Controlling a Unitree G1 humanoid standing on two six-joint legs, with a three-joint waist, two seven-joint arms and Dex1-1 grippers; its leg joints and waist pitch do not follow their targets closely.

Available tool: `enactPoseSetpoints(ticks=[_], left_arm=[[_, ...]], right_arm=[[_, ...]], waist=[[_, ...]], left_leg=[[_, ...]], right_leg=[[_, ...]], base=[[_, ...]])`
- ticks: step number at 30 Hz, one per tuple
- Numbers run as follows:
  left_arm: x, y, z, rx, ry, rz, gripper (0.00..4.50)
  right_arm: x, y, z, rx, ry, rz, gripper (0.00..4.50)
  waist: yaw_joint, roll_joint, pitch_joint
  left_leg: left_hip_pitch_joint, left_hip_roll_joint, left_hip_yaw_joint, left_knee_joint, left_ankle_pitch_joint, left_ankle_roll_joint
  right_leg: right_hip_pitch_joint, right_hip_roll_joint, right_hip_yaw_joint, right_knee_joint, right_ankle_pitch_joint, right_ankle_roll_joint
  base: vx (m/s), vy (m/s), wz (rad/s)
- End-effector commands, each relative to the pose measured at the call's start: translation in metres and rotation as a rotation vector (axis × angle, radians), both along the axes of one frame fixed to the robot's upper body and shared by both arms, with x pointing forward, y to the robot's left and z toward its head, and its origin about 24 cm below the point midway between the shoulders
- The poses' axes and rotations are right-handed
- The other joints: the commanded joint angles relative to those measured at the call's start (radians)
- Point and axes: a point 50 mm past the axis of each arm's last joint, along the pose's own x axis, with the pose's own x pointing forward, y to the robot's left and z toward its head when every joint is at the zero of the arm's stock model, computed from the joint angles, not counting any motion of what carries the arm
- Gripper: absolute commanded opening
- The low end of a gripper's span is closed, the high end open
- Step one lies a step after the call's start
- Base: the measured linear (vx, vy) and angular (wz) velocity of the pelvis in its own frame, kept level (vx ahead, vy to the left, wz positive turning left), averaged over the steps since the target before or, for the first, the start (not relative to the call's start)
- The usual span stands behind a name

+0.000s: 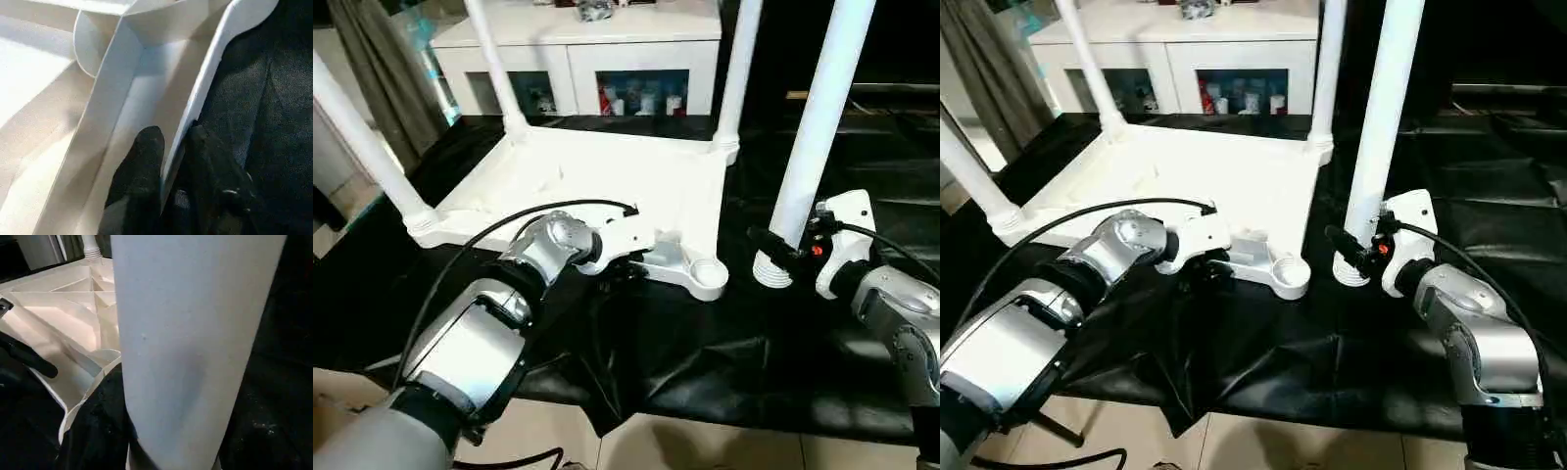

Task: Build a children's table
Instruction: Pick table leg

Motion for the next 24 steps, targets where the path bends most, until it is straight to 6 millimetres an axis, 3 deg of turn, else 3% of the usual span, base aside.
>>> enactPoseSetpoints(ticks=[1, 7, 8, 9, 11, 12, 14, 15, 16, 20, 21, 23, 24], left_arm=[[0.0, 0.007, -0.001, 0.055, 0.05, 0.004, 0.64], [0.001, 0.015, 0.001, 0.056, 0.147, 0.057, 0.44], [0.002, 0.016, 0.002, 0.042, 0.155, 0.082, 0.42], [0.002, 0.017, 0.002, 0.033, 0.158, 0.1, 0.42], [0.003, 0.02, 0.002, -0.003, 0.188, 0.15, 0.33], [0.002, 0.02, 0.002, -0.022, 0.212, 0.159, 0.33], [-0.003, 0.022, -0.003, -0.08, 0.279, 0.161, 0.33], [-0.003, 0.022, -0.003, -0.08, 0.279, 0.161, 0.33], [-0.006, 0.021, -0.006, -0.125, 0.315, 0.174, 0.33], [-0.011, 0.02, -0.011, -0.189, 0.327, 0.21, 0.33], [-0.017, 0.017, -0.013, -0.219, 0.324, 0.228, 0.33], [-0.022, 0.016, -0.013, -0.23, 0.321, 0.232, 0.3], [-0.025, 0.015, -0.014, -0.236, 0.319, 0.234, 0.26]], right_arm=[[0.0, 0.006, 0.005, -0.012, -0.02, 0.023, 1.9], [0.006, 0.01, 0.008, -0.012, -0.035, 0.035, 1.9], [0.007, 0.011, 0.008, -0.006, -0.038, 0.038, 1.9], [0.008, 0.011, 0.008, -0.002, -0.04, 0.039, 1.9], [0.01, 0.014, 0.009, 0.026, -0.045, 0.045, 1.9], [0.01, 0.016, 0.01, 0.041, -0.045, 0.048, 1.9], [0.013, 0.022, 0.009, 0.073, -0.037, 0.077, 1.9], [0.013, 0.022, 0.009, 0.073, -0.037, 0.077, 1.9], [0.015, 0.026, 0.008, 0.092, -0.031, 0.099, 1.9], [0.018, 0.033, 0.009, 0.104, -0.031, 0.13, 1.9], [0.02, 0.037, 0.01, 0.122, -0.034, 0.138, 1.9], [0.021, 0.038, 0.011, 0.129, -0.036, 0.142, 1.9], [0.022, 0.039, 0.012, 0.13, -0.036, 0.145, 1.9]], waist=[[-0.003, -0.021, -0.075], [-0.005, -0.026, -0.084], [-0.006, -0.026, -0.084], [-0.006, -0.034, -0.085], [-0.007, -0.035, -0.082], [-0.007, -0.044, -0.081], [-0.004, -0.05, -0.08], [-0.004, -0.047, -0.08], [-0.004, -0.056, -0.082], [-0.001, -0.05, -0.083], [-0.001, -0.064, -0.083], [0.0, -0.057, -0.082], [-0.001, -0.061, -0.079]], left_leg=[[0.018, 0.034, -0.027, -0.067, -0.185, 0.098], [0.011, 0.037, -0.025, -0.063, -0.128, 0.121], [0.012, 0.037, -0.025, -0.063, -0.13, 0.124], [0.012, 0.036, -0.023, -0.062, -0.129, 0.127], [0.011, 0.033, -0.021, -0.06, -0.126, 0.134], [0.011, 0.033, -0.02, -0.061, -0.129, 0.135], [0.009, 0.034, -0.021, -0.062, -0.123, 0.134], [0.01, 0.035, -0.022, -0.063, -0.122, 0.135], [0.01, 0.038, -0.021, -0.062, -0.111, 0.14], [0.009, 0.044, -0.02, -0.062, -0.08, 0.157], [0.012, 0.049, -0.019, -0.063, -0.085, 0.154], [0.014, 0.049, -0.019, -0.064, -0.094, 0.147], [0.013, 0.048, -0.018, -0.065, -0.1, 0.146]], right_leg=[[0.061, -0.075, 0.029, -0.102, -0.369, -0.144], [0.068, -0.083, 0.033, -0.083, -0.223, -0.205], [0.067, -0.082, 0.033, -0.084, -0.221, -0.208], [0.068, -0.083, 0.033, -0.084, -0.216, -0.21], [0.068, -0.085, 0.032, -0.084, -0.238, -0.216], [0.068, -0.084, 0.032, -0.087, -0.251, -0.212], [0.069, -0.087, 0.032, -0.086, -0.281, -0.205], [0.067, -0.087, 0.032, -0.085, -0.281, -0.207], [0.066, -0.087, 0.034, -0.082, -0.262, -0.213], [0.063, -0.088, 0.036, -0.069, -0.197, -0.242], [0.065, -0.091, 0.038, -0.067, -0.197, -0.245], [0.061, -0.091, 0.038, -0.069, -0.228, -0.235], [0.057, -0.088, 0.038, -0.075, -0.244, -0.23]], base=[[0.0, 0.0, 0.0], [0.0, 0.0, 0.0], [0.0, 0.0, 0.0], [0.0, 0.0, 0.0], [0.0, 0.0, 0.0], [0.0, 0.0, 0.0], [0.0, 0.0, 0.0], [0.0, 0.0, 0.0], [0.0, 0.0, 0.0], [0.0, 0.0, 0.0], [0.0, 0.0, 0.0], [0.0, 0.0, 0.0], [0.0, 0.0, 0.0]])
